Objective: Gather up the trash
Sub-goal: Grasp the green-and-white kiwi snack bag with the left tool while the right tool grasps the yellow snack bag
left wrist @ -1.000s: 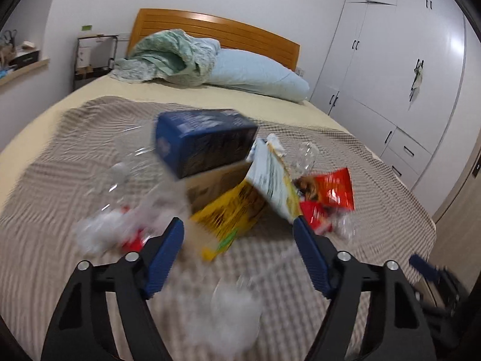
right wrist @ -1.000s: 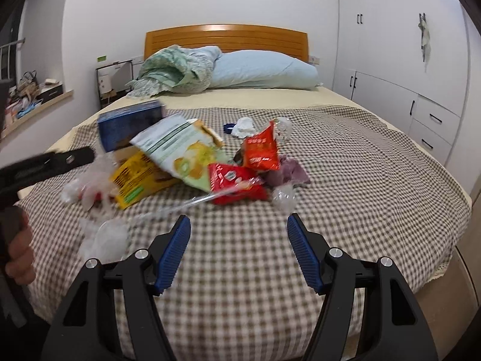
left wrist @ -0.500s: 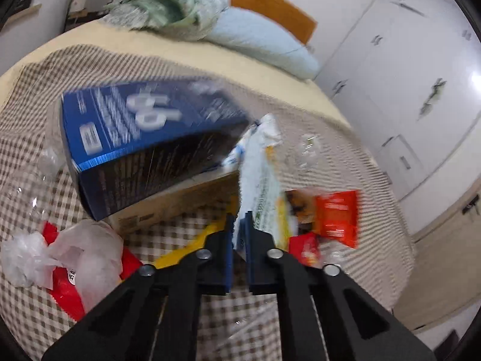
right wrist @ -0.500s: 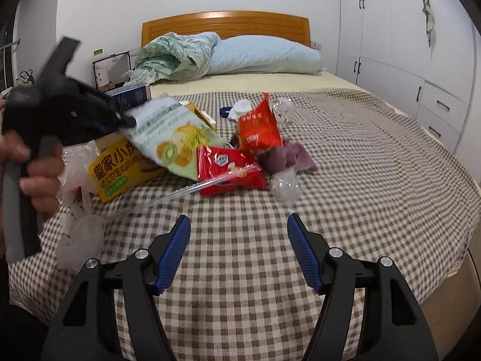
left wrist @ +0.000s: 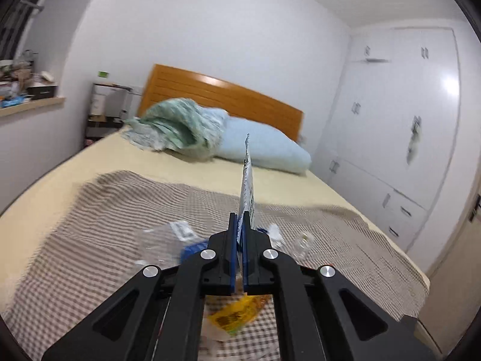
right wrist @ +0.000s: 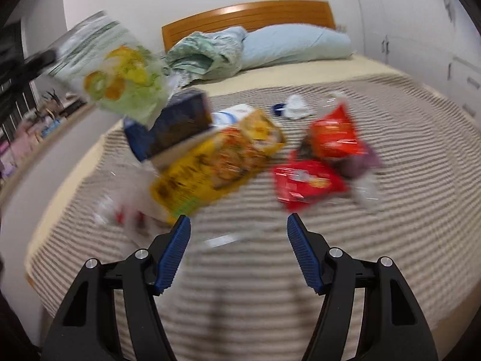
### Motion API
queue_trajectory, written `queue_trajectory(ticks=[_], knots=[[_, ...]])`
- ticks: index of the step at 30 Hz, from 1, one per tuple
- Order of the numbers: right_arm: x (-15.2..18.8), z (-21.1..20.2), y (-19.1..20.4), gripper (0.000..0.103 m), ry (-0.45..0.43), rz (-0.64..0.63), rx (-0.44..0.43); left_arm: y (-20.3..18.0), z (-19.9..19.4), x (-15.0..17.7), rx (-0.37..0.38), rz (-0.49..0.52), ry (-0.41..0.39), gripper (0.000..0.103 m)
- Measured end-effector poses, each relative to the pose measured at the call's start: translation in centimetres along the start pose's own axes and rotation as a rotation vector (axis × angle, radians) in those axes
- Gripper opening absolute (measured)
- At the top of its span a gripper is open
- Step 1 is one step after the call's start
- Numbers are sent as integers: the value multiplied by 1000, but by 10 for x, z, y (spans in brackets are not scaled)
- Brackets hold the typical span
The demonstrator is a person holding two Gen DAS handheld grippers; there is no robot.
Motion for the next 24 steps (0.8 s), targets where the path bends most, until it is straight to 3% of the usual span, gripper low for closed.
queue_trajectory(ticks=[3, 6, 8, 12, 14, 19, 24], knots=[[-16, 35, 14, 65, 33, 50, -4, 29, -6, -11, -17, -26, -19, 0], [-34, 66, 18, 65, 58, 152, 2, 58, -4, -17, -4, -98, 15, 0], [-45, 87, 19, 65, 64, 201, 55, 77, -4, -19, -5, -131, 12, 0], [-48, 124, 17, 65, 111, 237, 130, 105, 1, -19, -16, -180, 31, 0], [-42, 139, 13, 64, 147, 253, 123, 113, 6, -15, -23, -197, 50, 0], [-45, 116, -2, 27, 121, 296, 18, 127, 6, -14, -2, -247, 76, 0], [-79, 68, -14, 18, 53, 238, 30, 115, -9, -21, 12, -220, 39, 0]])
Point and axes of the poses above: each gripper's, at about its wrist camera, not at the fingertips, and z roughly the way its jaws point, y to its left, x to its underside, the point moved 6 cm from there along z, roughly the way its jaws point, and after that the axes turned 15 degrees about -x, right-handed, at the moved point
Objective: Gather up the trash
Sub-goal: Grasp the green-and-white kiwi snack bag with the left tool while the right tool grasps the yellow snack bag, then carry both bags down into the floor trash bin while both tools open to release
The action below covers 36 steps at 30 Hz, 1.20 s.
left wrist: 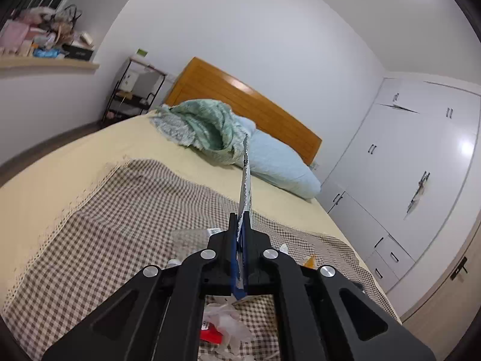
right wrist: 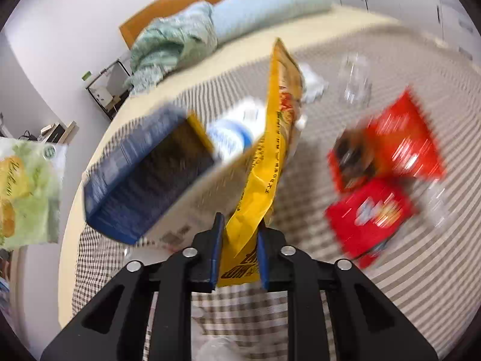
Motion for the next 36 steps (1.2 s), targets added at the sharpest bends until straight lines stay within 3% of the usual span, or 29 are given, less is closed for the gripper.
queue_trajectory(ticks=[6, 10, 14, 18, 22, 28, 31, 36], knots=[[-18, -71, 10, 18, -59, -113, -24, -28, -39, -5, 21, 54, -68, 0], [-10, -133, 14, 18, -72, -181, -39, -53, -75, 8, 30, 111, -56, 0], [6, -182, 7, 18, -63, -240, -37, -80, -115, 30, 83, 159, -18, 0], [40, -238, -17, 18, -48, -289, -31, -119, -144, 73, 168, 220, 78, 0], [77, -284, -58, 19, -27, -310, 47, -170, -156, 150, 281, 298, 264, 0], [182, -330, -159, 19, 45, -211, 230, -235, -155, 289, 373, 475, 567, 0], [237, -335, -207, 19, 104, -122, 260, -263, -149, 358, 398, 610, 650, 0], [323, -320, -272, 19, 228, -8, 311, -284, -126, 472, 396, 792, 890, 0]])
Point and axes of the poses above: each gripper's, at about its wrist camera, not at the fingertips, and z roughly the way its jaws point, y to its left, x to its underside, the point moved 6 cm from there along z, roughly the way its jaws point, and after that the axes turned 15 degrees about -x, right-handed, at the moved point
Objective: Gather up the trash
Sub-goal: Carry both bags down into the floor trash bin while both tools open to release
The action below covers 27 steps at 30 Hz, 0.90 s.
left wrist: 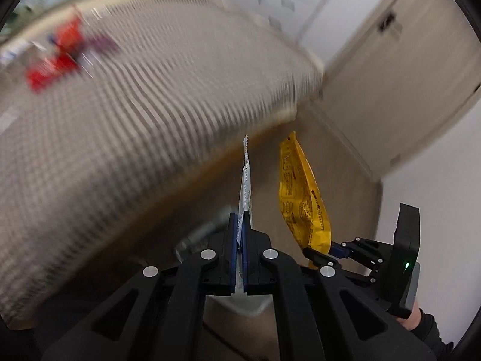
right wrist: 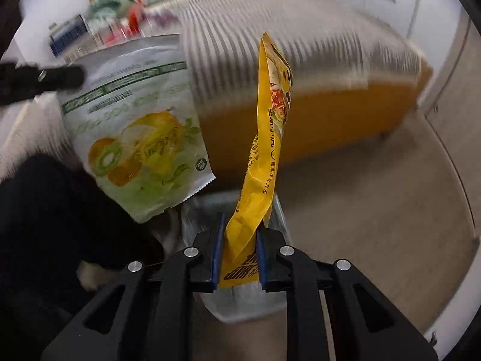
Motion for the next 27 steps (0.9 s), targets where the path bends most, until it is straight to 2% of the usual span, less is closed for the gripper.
queue_trajectory(ticks=[1, 3, 7, 10, 15, 17, 20, 22, 25, 26, 27], knots=[[12, 11, -6, 19, 26, 18, -9, -10, 27, 7, 15, 15, 82, 0], [34, 32, -19, 19, 80, 27, -28, -22, 58, 17, 8, 46, 163, 0], [76, 91, -40, 19, 231, -7, -53, -48, 122, 36, -90, 203, 283, 0], [94, 130, -43, 20, 306, -71, -119, -56, 165, 53, -132, 259, 398, 0], [113, 174, -54, 25, 382, -118, -222, -53, 214, 63, -163, 220, 526, 0], [111, 191, -64, 26, 424, -107, -238, -58, 236, 71, -178, 134, 584, 0], [107, 215, -85, 30, 461, -110, -223, -55, 260, 79, -206, 77, 654, 0], [104, 223, -97, 49, 478, -77, -182, -48, 275, 90, -230, 38, 688, 1], [96, 210, -110, 50, 427, -33, -162, -42, 286, 97, -256, -18, 713, 1], [96, 207, -112, 50, 410, -22, -155, -43, 287, 98, -265, -4, 713, 5], [95, 202, -113, 50, 389, -6, -143, -42, 288, 100, -279, 13, 715, 23]])
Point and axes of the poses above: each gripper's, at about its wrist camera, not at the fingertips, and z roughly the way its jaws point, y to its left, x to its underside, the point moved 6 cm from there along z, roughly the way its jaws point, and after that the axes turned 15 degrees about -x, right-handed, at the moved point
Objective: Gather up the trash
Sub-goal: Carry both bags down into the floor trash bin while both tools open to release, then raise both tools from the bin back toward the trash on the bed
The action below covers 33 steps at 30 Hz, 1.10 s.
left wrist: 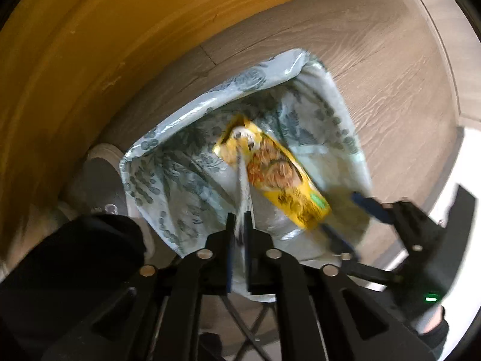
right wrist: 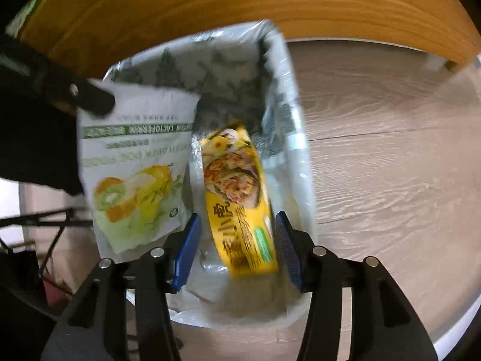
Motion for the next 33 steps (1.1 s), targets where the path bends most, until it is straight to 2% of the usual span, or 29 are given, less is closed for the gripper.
queue_trajectory(ticks=[2, 7, 12, 17, 20, 23, 25, 27, 28, 30, 32, 33], knots=[[3, -9, 0, 50, -28, 16, 13, 6, 1, 1, -50, -9, 8, 57], [27, -28, 13, 50, -94, 65, 7, 10, 0, 6, -77, -3, -10, 58], [34, -31, 9, 50, -92, 97, 14, 21, -6, 9, -90, -30, -9, 58], [35, -43, 21, 50, -89, 82, 43, 27, -21, 16, -39, -63, -42, 58], [31, -52, 23, 50, -99, 74, 62, 26, -33, 23, -21, -47, -63, 66], [27, -64, 27, 50, -99, 64, 106, 28, -50, 25, -27, -30, -121, 67], [23, -74, 31, 57, -95, 49, 156, 33, -63, 27, -28, -42, -158, 67], [20, -82, 36, 57, -82, 26, 199, 47, -86, 25, -63, -89, -259, 67], [17, -89, 40, 57, -76, 4, 222, 61, -114, 23, -102, -150, -373, 67], [11, -101, 46, 57, -74, -19, 268, 66, -147, 24, -38, -159, -479, 68], [1, -119, 54, 58, -90, -35, 303, 61, -176, 31, 81, -28, -458, 70], [-4, -127, 58, 60, -102, -39, 315, 63, -189, 36, 113, -5, -461, 70]])
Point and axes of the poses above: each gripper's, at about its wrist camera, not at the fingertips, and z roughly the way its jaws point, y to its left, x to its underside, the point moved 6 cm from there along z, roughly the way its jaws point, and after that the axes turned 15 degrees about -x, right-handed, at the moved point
